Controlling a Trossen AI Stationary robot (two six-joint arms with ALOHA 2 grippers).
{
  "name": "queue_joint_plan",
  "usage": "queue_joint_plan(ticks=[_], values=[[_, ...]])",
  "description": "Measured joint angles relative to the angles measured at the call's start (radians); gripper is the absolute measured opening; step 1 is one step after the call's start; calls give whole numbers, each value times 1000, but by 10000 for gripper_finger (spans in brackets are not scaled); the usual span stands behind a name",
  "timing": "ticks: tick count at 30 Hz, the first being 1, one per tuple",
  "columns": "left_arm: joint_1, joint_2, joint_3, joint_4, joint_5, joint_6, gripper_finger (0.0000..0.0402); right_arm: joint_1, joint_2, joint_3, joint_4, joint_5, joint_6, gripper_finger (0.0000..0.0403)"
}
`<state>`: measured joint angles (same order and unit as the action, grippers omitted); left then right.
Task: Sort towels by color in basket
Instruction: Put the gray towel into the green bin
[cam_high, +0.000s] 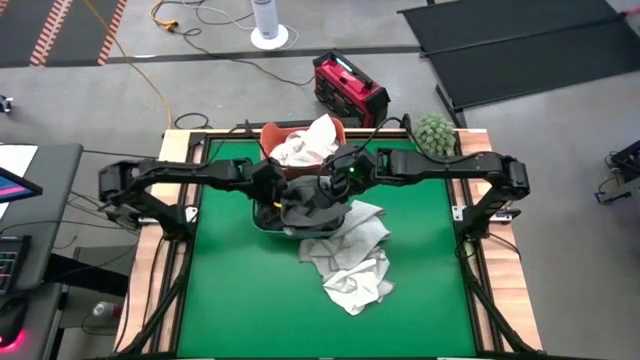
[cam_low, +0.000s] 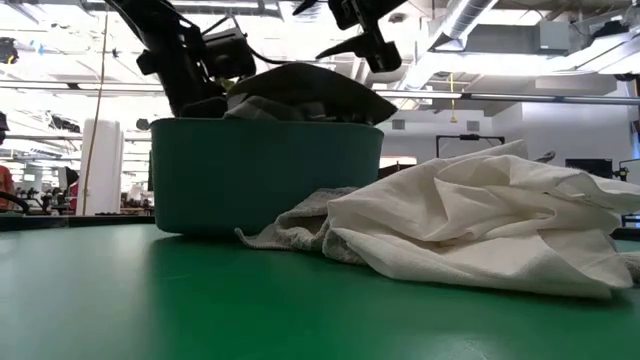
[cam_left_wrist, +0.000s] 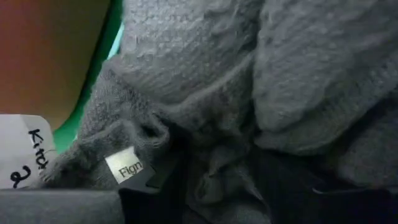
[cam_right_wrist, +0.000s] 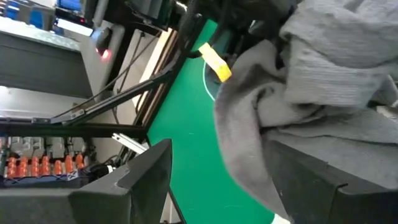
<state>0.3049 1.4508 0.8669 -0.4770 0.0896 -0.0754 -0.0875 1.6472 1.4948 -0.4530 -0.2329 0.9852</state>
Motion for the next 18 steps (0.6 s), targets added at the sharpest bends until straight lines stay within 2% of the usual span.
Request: queue_joint_plan(ticks=[3,10,14,18], values=[[-1,-46,-4,-8,16,-14,167,0,-1,0,-19,0,-4,286],[-2,-261,-5,-78,23,-25,167,0,1,0,-78,-4,-52,286],[-3,-377,-5,-113,22,-32,167,18,9,0,38,-5,-74,286],[-3,-464,-5,-133,4,-36,167,35,43,1,179,-22,12,286]])
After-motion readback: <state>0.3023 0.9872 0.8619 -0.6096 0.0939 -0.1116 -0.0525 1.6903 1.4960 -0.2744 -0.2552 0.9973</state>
